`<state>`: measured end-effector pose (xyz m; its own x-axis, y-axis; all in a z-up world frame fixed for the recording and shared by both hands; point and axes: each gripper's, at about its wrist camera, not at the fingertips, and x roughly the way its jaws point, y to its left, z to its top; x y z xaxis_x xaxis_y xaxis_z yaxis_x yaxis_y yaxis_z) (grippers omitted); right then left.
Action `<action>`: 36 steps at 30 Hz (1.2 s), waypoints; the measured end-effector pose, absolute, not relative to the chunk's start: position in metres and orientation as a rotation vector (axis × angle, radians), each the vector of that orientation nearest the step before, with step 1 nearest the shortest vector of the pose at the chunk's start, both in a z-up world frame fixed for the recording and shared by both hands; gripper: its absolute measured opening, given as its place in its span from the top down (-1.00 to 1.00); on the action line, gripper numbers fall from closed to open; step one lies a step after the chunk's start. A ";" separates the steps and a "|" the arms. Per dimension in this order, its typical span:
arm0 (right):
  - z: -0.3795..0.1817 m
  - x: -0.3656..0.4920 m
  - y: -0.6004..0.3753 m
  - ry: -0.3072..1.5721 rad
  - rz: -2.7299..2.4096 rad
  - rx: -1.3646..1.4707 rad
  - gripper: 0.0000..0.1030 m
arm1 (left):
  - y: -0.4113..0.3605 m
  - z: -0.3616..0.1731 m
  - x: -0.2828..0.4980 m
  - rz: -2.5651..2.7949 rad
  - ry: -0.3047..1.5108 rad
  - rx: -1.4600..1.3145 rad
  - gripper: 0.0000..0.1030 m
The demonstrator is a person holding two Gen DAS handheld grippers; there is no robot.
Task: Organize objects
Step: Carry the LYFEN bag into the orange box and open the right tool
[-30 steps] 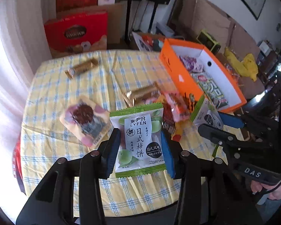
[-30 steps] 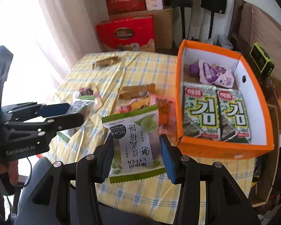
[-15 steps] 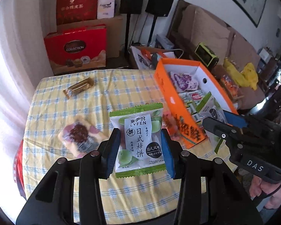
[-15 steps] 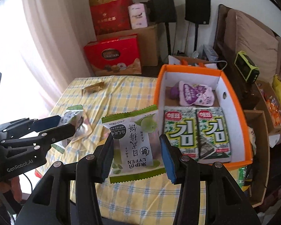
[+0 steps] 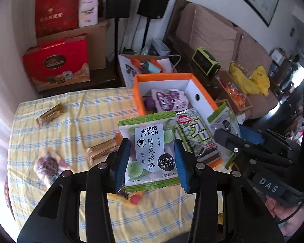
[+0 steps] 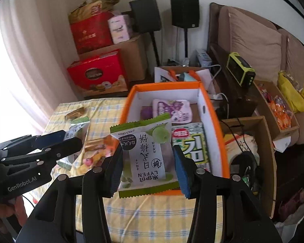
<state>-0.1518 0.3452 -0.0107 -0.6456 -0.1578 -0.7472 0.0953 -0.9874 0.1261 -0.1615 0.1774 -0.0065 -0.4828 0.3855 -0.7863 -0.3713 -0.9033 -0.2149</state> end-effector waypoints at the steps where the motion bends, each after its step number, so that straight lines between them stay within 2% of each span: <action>1: -0.012 -0.154 0.349 -0.117 -2.732 1.253 0.07 | 0.183 -0.007 -0.163 2.378 -0.019 -1.268 0.22; 14: -0.049 -0.178 0.400 -0.258 -2.738 1.359 0.07 | 0.247 -0.048 -0.185 2.290 -0.021 -1.359 0.22; 22: -0.065 -0.186 0.410 -0.302 -2.728 1.391 0.07 | 0.257 -0.064 -0.186 2.279 0.007 -1.399 0.20; 27: -0.068 -0.188 0.411 -0.287 -2.728 1.403 0.02 | 0.255 -0.064 -0.187 2.290 0.013 -1.400 0.06; 34: -0.067 -0.186 0.413 -0.299 -2.732 1.388 -0.06 | 0.248 -0.054 -0.184 2.291 -0.008 -1.385 0.05; 36: -0.062 -0.184 0.412 -0.302 -2.742 1.376 -0.06 | 0.245 -0.049 -0.181 2.298 0.002 -1.374 -0.05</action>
